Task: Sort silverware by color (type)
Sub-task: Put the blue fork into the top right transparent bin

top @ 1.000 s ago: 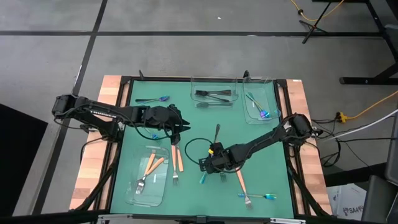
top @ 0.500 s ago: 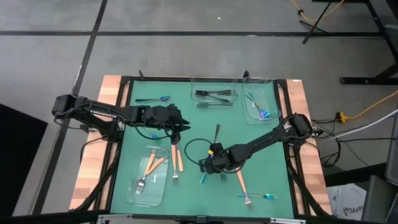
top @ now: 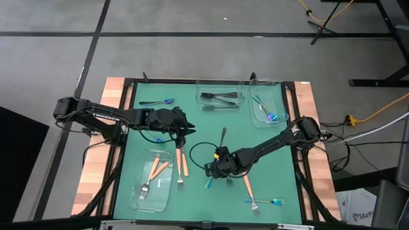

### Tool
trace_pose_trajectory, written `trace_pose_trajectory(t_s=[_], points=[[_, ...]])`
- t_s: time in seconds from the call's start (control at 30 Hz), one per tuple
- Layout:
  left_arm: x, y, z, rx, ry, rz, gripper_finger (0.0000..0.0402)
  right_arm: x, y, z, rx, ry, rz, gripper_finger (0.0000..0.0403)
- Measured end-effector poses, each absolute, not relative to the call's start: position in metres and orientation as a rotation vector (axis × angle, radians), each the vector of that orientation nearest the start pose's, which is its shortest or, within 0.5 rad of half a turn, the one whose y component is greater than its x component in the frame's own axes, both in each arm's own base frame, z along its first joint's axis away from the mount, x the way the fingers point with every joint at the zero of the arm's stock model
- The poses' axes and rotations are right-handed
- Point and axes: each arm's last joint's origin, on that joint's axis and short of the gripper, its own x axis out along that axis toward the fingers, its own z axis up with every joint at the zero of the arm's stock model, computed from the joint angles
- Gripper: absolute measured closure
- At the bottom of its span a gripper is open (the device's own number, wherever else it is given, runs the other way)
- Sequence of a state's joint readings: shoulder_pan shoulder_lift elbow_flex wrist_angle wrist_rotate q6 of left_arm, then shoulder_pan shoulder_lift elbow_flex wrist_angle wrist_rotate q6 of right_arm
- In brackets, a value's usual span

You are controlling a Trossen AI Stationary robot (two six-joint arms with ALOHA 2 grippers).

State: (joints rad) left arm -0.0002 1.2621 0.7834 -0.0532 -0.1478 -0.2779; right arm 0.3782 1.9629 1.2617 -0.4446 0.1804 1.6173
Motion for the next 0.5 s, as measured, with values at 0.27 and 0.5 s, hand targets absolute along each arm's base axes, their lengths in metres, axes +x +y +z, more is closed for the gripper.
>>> trace_pose_trajectory(t_s=[0.27,0.5], points=[[0.2678,0.0042,0.2462,-0.231,0.510,0.217,0.0305,0.3636,0.1352,0.1452,1.124,0.926,-0.724,0.0361],[0.2676,0.0042,0.2460,-0.230,0.514,0.218,0.0305,0.3633,0.1353,0.1453,1.111,0.905,-0.736,0.0400]])
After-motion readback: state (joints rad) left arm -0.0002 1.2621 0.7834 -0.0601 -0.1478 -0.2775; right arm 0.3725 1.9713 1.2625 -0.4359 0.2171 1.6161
